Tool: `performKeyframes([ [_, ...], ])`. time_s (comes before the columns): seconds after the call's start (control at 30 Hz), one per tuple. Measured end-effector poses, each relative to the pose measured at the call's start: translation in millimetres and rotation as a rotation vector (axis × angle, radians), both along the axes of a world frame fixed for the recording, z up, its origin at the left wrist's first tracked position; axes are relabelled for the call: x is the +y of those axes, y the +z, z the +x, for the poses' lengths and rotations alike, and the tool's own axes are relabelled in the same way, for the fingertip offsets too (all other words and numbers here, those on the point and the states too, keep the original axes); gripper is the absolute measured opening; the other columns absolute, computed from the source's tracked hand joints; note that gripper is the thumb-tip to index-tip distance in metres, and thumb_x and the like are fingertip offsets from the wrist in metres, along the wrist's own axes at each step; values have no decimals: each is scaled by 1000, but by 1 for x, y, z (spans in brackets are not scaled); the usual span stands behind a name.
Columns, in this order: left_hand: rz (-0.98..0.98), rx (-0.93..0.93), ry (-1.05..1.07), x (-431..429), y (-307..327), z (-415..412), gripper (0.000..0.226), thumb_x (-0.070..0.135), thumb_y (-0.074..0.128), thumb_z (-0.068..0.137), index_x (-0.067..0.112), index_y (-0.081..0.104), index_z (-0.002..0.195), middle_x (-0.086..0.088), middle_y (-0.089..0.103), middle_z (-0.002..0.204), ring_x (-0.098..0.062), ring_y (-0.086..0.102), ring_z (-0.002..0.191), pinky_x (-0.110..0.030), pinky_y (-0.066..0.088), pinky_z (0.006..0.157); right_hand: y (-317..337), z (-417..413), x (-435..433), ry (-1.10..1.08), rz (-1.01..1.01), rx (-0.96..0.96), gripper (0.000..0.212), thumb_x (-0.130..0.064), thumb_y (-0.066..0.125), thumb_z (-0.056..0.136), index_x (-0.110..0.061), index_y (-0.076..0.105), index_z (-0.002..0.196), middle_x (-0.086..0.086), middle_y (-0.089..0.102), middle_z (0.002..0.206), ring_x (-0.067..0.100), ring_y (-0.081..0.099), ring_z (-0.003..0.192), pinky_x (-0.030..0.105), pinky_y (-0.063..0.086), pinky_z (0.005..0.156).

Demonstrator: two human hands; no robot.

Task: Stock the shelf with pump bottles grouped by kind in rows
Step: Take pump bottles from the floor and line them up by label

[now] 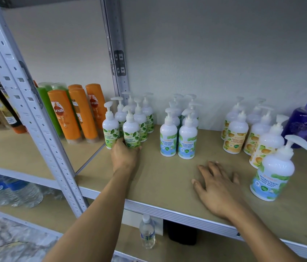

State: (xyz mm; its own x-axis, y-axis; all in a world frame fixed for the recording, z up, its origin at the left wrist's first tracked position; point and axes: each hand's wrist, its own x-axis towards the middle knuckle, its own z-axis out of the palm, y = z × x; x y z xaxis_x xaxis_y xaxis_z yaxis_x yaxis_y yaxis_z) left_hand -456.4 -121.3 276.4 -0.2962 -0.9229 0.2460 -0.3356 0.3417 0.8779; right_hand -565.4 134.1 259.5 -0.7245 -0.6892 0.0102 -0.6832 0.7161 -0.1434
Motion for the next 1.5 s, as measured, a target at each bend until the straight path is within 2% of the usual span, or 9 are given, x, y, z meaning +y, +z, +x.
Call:
performKeyframes([
  [0.2,-89,-331,-49,23,-14,28,59,38,64,88,13,47,139,-11,48,139,-35,50,122,-43,46,96,2,0,1,-6,-23,-24,71,-70,19,95,-35,21,157,-2,8,168,16,-1,155,57,5,122],
  [0.4,-359,-816,-272,72,-17,53,67,73,31,91,34,43,144,4,33,158,-24,21,150,-54,13,119,4,8,8,-17,-30,-9,72,-72,21,95,-35,23,157,-3,11,168,17,2,155,52,7,123],
  [0.7,-396,-928,-433,98,-17,69,76,78,13,91,40,19,156,10,7,167,-24,0,155,-62,-1,118,5,26,37,21,-7,-42,69,-68,21,97,-35,19,158,-2,7,168,18,2,155,50,6,124],
  [0.87,-390,-945,-457,100,-12,67,75,78,12,91,41,16,157,12,5,167,-26,-1,155,-65,0,117,10,29,70,54,-250,-134,59,-53,52,97,-29,42,151,-3,31,161,14,23,150,32,16,122],
  [0.97,-380,-964,-482,101,-10,63,77,80,12,89,42,14,156,13,4,167,-28,-2,154,-68,-1,115,18,26,94,31,-446,-182,45,-36,69,92,-25,62,134,-7,57,140,9,51,129,20,35,107],
  [1.13,-399,-1001,-490,103,-11,57,78,82,8,87,45,8,156,14,0,167,-31,-4,154,-72,0,113,27,11,131,-252,-733,-120,13,-18,75,83,-29,72,90,-13,72,82,2,67,79,31,55,81],
  [1.27,-402,-1029,-491,103,-12,55,77,82,6,87,47,2,155,16,-4,167,-29,-5,154,-71,1,113,27,-12,143,-434,-887,-140,32,-18,81,79,-21,60,102,-5,67,90,16,65,81,36,53,81],
  [1.37,-402,-1047,-493,103,-12,54,76,81,5,87,49,-1,155,16,-6,167,-29,-6,154,-71,2,113,24,-23,140,-417,-870,-225,52,-21,85,77,-19,52,117,-2,65,103,16,66,91,37,54,85],
  [1.5,-390,-1052,-483,103,-13,52,76,82,4,86,50,-3,154,17,-6,166,-29,-6,154,-70,1,113,20,-32,135,-371,-885,-284,56,-13,83,79,-19,50,124,-6,64,106,17,65,96,34,52,86],
])
